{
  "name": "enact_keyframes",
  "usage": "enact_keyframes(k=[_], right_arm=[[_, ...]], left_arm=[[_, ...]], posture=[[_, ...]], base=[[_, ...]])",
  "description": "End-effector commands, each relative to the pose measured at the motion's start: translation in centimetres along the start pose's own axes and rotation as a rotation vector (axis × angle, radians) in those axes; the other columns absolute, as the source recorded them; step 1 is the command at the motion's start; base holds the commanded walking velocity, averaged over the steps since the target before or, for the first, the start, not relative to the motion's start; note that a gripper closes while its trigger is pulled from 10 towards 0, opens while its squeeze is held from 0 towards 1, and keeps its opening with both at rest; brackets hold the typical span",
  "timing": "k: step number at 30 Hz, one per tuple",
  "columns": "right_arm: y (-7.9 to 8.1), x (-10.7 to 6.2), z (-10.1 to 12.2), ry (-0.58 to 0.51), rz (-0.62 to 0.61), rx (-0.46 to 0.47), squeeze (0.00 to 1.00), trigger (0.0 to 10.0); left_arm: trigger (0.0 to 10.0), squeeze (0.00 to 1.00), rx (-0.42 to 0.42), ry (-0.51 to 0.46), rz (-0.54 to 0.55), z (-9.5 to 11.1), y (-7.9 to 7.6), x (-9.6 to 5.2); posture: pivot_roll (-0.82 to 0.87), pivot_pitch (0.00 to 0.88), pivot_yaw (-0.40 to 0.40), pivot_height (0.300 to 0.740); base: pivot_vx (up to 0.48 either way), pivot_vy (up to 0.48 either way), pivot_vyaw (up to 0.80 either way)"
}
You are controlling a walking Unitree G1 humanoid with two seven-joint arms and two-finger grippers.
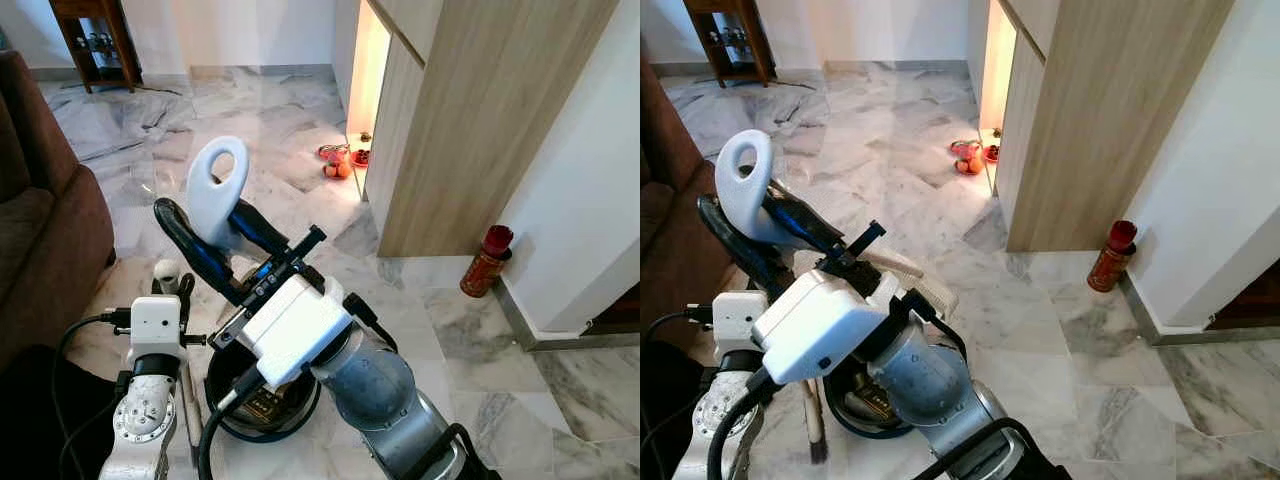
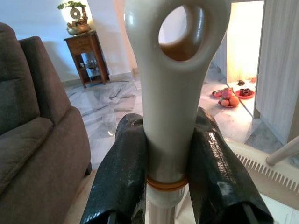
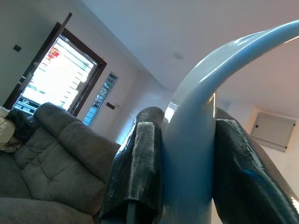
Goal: Sweep floor
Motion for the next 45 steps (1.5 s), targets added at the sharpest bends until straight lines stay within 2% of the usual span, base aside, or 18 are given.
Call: enact_keyframes(k=[1, 18, 20, 22, 26, 27, 28, 30, 31, 35, 37, 40, 41, 45], right_arm=[[-0.2, 0.5, 2.7, -0.118, 0.0, -0.038, 0.0, 10.0], [-0.1, 0.3, 2.4, -0.115, 0.007, -0.05, 0.0, 10.0], [-0.7, 0.4, 1.8, -0.086, -0.026, -0.039, 0.0, 10.0], [-1.6, 0.3, 0.7, -0.042, -0.069, -0.047, 0.0, 10.0], [-4.2, -0.3, -1.4, 0.045, -0.141, -0.152, 0.0, 10.0], [-5.3, -0.6, -1.9, 0.066, -0.17, -0.191, 0.0, 10.0], [-5.3, -0.6, -1.9, 0.066, -0.17, -0.191, 0.0, 10.0], [-8.3, -1.6, -2.8, 0.11, -0.246, -0.257, 0.0, 10.0], [-8.3, -1.6, -2.8, 0.11, -0.246, -0.257, 0.0, 10.0], [-11.2, -3.0, -4.0, 0.174, -0.333, -0.316, 0.0, 10.0], [-13.4, -4.5, -5.1, 0.235, -0.432, -0.331, 0.0, 10.0], [-15.5, -6.7, -6.2, 0.313, -0.559, -0.345, 0.0, 10.0], [-16.5, -8.1, -6.7, 0.348, -0.631, -0.342, 0.0, 10.0], [-17.4, -10.8, -8.0, 0.424, -0.663, -0.403, 0.0, 10.0]], left_arm=[[10.0, 0.0, 0.014, -0.075, 0.007, 1.6, 0.2, 0.3], [10.0, 0.0, 0.01, -0.076, 0.007, 1.6, 0.0, 0.4], [10.0, 0.0, 0.008, -0.075, 0.007, 1.6, 0.0, 0.4], [10.0, 0.0, 0.007, -0.075, 0.005, 1.6, -0.1, 0.4], [10.0, 0.0, 0.006, -0.076, 0.005, 1.6, -0.1, 0.4], [10.0, 0.0, 0.007, -0.077, 0.005, 1.6, -0.1, 0.4], [10.0, 0.0, 0.007, -0.077, 0.005, 1.6, -0.1, 0.4], [10.0, 0.0, 0.007, -0.075, 0.003, 1.6, -0.1, 0.3], [10.0, 0.0, 0.007, -0.075, 0.003, 1.6, -0.1, 0.3], [10.0, 0.0, 0.006, -0.073, -0.001, 1.5, -0.2, 0.2], [10.0, 0.0, 0.005, -0.074, -0.002, 1.5, -0.2, 0.2], [10.0, 0.0, 0.007, -0.074, -0.002, 1.5, -0.2, 0.1], [10.0, 0.0, 0.009, -0.071, -0.007, 1.4, -0.3, -0.1], [10.0, 0.0, 0.011, -0.063, -0.022, 1.2, -0.4, -0.3]], posture=[[0.19, 0.064, -0.032, 0.74], [0.19, 0.063, -0.038, 0.74], [0.18, 0.061, -0.038, 0.74], [0.18, 0.061, -0.039, 0.74], [0.18, 0.06, -0.038, 0.74], [0.18, 0.059, -0.038, 0.74], [0.18, 0.059, -0.038, 0.74], [0.18, 0.058, -0.038, 0.74], [0.18, 0.058, -0.038, 0.74], [0.17, 0.057, -0.037, 0.74], [0.17, 0.057, -0.038, 0.74], [0.16, 0.049, -0.039, 0.74], [0.16, 0.04, -0.037, 0.74], [0.15, 0.021, -0.032, 0.74]], base=[[0.0, 0.0, 0.0], [0.0, 0.0, 0.0], [0.0, 0.0, 0.0], [0.0, 0.0, 0.0], [0.0, 0.0, 0.0], [0.0, 0.0, 0.0], [0.0, 0.0, 0.0], [0.0, 0.0, 0.0], [0.0, 0.0, 0.0], [0.0, 0.0, 0.0], [0.0, 0.0, 0.0], [0.0, 0.0, 0.0], [0.0, 0.0, 0.0], [0.0, 0.0, 0.0]])
Point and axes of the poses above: a point about 5 cm out from each wrist's last joint towards the gripper, its own x axis pointing out of the wrist towards the gripper, its own z axis along the axis of the wrist's last joint, y = z × x, the point moved 5 cm from there along x, pointing out of the wrist towards the gripper, and after that the axes turned 2 degrees about x, right-handed, at the moved point
